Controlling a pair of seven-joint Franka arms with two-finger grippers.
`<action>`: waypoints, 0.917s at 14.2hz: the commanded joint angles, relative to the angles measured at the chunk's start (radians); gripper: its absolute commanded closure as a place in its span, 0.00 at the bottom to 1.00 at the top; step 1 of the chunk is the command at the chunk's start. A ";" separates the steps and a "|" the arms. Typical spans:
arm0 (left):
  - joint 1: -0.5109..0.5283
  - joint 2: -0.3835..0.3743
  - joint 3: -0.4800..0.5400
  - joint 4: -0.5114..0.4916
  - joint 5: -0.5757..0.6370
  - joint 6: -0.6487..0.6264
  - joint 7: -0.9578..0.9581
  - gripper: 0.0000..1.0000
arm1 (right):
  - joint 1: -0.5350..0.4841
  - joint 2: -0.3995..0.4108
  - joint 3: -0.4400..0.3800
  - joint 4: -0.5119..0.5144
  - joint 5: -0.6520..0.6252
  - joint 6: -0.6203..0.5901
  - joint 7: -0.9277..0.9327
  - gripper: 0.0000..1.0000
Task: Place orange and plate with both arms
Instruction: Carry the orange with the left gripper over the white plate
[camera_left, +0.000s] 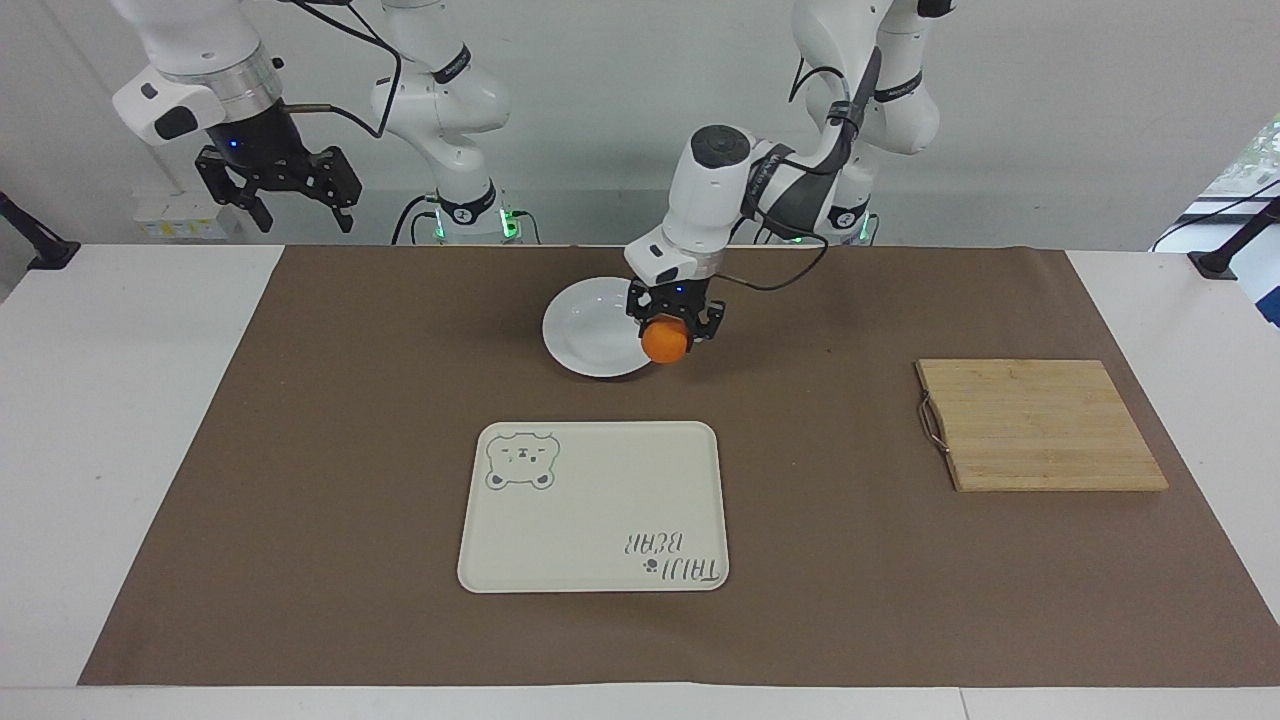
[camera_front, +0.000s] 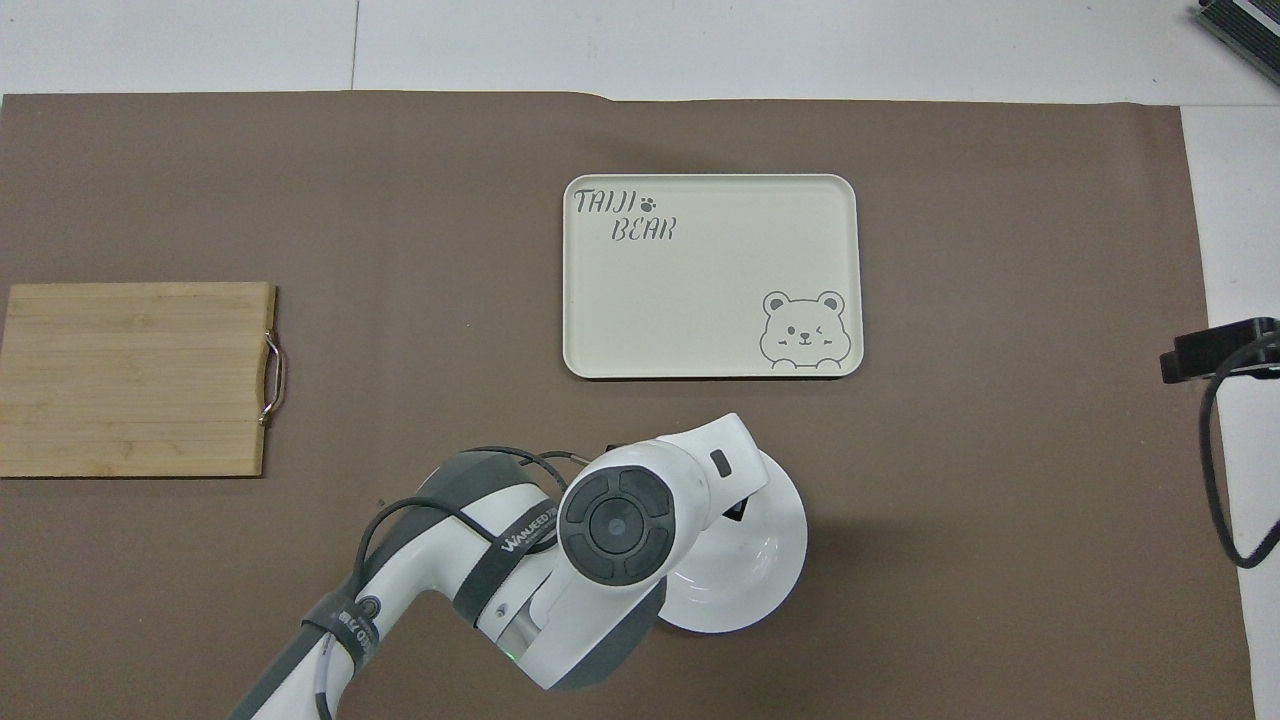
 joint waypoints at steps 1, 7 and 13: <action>-0.022 0.011 0.008 -0.021 -0.020 0.035 -0.006 1.00 | -0.010 -0.018 0.010 -0.014 -0.013 -0.009 0.013 0.00; -0.044 0.044 0.008 -0.028 -0.022 0.043 -0.006 0.67 | -0.010 -0.018 0.010 -0.014 -0.013 -0.011 0.011 0.00; -0.064 0.041 0.008 -0.030 -0.022 0.032 -0.034 0.00 | -0.007 -0.018 0.012 -0.014 -0.013 -0.011 0.011 0.00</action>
